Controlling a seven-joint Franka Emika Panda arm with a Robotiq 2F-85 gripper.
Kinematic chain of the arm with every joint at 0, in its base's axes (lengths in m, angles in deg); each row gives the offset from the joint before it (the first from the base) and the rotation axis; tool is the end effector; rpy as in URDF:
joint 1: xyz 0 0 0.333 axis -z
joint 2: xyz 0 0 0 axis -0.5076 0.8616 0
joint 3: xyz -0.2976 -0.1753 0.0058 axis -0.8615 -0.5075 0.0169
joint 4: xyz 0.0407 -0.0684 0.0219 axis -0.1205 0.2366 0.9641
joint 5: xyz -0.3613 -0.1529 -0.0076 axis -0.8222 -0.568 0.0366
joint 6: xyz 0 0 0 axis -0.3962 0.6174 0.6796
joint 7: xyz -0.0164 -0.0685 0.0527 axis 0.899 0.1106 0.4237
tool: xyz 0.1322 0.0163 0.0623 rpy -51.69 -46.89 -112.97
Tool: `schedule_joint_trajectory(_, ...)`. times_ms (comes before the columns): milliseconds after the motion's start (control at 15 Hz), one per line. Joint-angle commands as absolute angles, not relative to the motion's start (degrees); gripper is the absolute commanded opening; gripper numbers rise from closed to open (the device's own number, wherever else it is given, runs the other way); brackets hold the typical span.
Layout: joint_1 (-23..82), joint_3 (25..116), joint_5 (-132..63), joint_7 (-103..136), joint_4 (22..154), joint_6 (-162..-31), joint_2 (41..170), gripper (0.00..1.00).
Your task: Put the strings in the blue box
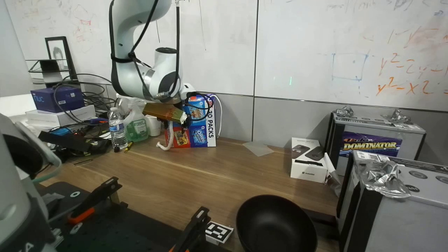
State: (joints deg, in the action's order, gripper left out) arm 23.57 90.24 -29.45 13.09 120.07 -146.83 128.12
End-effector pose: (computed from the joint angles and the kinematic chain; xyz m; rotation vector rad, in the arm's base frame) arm 0.5652 0.2320 0.1140 -2.8383 -0.3476 -0.5132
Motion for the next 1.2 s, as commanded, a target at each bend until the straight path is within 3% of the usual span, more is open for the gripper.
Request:
schedule_joint_trajectory(0,25.5,92.1,-30.9,12.3,118.5,-146.8,129.4,0.49)
schedule_joint_trajectory(200,25.6,92.1,-30.7,12.3,117.9,-144.2,129.4,0.23)
schedule_joint_trajectory(400,25.3,91.6,-30.3,12.1,116.2,-136.0,127.8,0.04)
schedule_joint_trajectory(533,24.9,91.2,-29.8,11.6,114.4,-128.0,125.9,0.00)
schedule_joint_trajectory(667,24.6,90.7,-29.2,11.4,112.2,-119.7,123.0,0.05)
schedule_joint_trajectory(1133,26.8,91.3,-22.0,7.8,101.5,-94.7,115.4,0.05)
